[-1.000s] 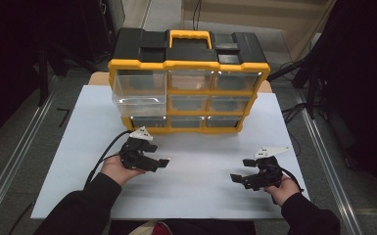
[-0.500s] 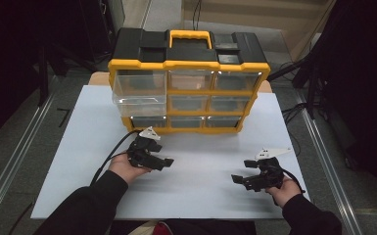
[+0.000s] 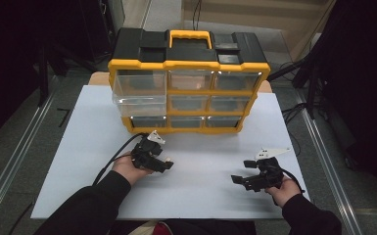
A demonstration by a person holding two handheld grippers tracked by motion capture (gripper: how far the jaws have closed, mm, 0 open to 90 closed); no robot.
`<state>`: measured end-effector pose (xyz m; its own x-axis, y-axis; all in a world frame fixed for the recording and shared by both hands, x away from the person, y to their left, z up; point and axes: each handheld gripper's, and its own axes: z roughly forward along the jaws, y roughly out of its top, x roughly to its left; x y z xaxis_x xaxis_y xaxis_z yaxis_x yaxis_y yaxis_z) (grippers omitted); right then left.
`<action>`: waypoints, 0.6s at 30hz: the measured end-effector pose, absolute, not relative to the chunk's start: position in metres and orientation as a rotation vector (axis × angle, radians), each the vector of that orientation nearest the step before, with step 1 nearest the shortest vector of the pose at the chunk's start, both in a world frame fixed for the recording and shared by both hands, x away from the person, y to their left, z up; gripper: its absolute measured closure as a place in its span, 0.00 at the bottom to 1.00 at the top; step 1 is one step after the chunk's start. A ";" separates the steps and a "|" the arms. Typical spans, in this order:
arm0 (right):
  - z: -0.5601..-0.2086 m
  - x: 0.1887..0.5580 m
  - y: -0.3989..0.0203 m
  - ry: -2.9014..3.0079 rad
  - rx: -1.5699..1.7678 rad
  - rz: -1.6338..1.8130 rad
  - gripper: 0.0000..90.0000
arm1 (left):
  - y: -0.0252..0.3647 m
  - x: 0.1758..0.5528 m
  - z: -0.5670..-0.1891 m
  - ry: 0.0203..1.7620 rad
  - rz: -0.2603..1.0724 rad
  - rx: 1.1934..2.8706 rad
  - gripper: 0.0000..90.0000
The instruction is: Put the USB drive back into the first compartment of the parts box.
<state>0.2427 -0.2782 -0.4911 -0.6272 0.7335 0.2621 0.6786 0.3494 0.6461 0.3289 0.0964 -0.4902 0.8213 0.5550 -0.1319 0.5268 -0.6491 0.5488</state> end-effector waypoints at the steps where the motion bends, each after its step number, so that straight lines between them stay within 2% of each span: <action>1: -0.491 0.243 -0.278 2.521 1.320 1.145 0.16 | 0.095 0.326 -0.490 0.760 0.116 2.446 0.38; 7: -0.492 0.243 -0.278 2.522 1.321 1.141 0.16 | 0.091 0.321 -0.491 0.753 0.200 2.466 0.42; 9: -0.492 0.243 -0.278 2.525 1.316 1.140 0.16 | 0.090 0.319 -0.491 0.747 0.243 2.474 0.48; 15: -0.492 0.243 -0.278 2.528 1.314 1.136 0.16 | 0.088 0.315 -0.491 0.727 0.251 2.475 0.58; 18: -0.492 0.243 -0.278 2.527 1.316 1.136 0.16 | 0.088 0.312 -0.491 0.727 0.248 2.462 0.75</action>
